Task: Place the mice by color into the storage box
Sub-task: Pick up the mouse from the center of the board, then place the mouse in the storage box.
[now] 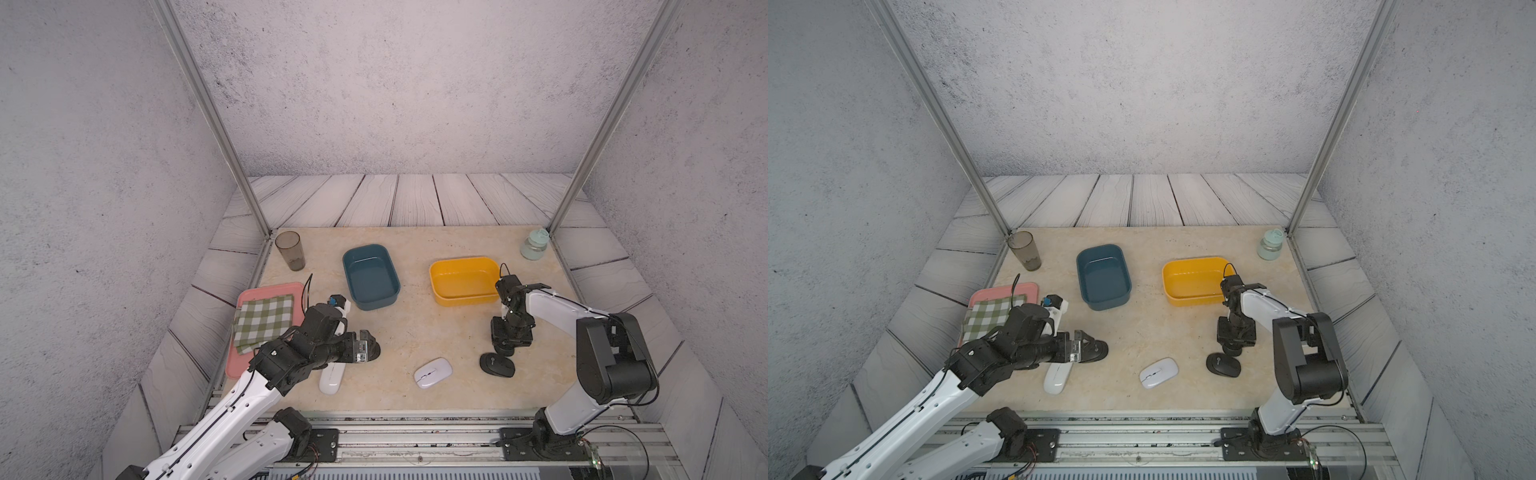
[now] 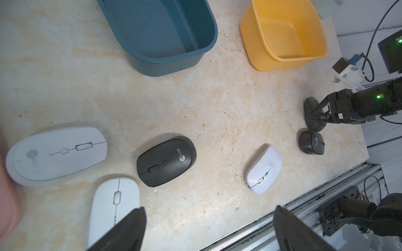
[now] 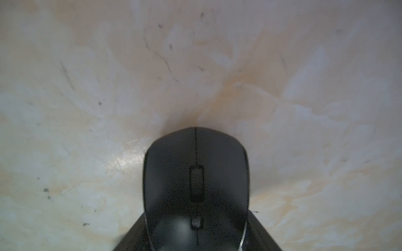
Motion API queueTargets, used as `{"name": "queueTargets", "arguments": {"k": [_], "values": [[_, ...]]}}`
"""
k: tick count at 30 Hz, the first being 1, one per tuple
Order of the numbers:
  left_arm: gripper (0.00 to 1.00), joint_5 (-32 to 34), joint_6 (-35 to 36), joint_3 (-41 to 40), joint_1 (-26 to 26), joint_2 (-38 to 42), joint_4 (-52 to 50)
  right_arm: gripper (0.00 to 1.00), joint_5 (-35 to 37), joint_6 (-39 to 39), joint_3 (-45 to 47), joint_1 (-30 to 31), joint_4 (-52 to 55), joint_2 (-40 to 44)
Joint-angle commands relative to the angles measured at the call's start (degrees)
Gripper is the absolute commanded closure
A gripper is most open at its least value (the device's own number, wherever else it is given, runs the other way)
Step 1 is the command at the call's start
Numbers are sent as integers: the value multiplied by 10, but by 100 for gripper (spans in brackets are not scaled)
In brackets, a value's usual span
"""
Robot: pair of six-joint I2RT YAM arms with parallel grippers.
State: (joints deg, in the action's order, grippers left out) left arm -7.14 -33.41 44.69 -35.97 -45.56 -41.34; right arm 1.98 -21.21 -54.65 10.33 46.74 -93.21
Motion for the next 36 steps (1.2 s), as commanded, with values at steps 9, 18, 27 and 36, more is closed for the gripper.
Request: {"name": "queueTargets", "arguments": {"k": [9, 18, 27, 36], "values": [[2, -45, 33, 15, 84, 15, -21, 55, 3, 1, -133, 4, 95, 123], [2, -65, 48, 31, 122, 14, -37, 55, -48, 16, -342, 70, 101, -26], [2, -59, 44, 26, 129, 33, -57, 57, -62, -8, -452, 130, 95, -196], [2, -64, 41, 22, 130, 25, -53, 56, -70, -28, -473, 142, 68, -275]]}}
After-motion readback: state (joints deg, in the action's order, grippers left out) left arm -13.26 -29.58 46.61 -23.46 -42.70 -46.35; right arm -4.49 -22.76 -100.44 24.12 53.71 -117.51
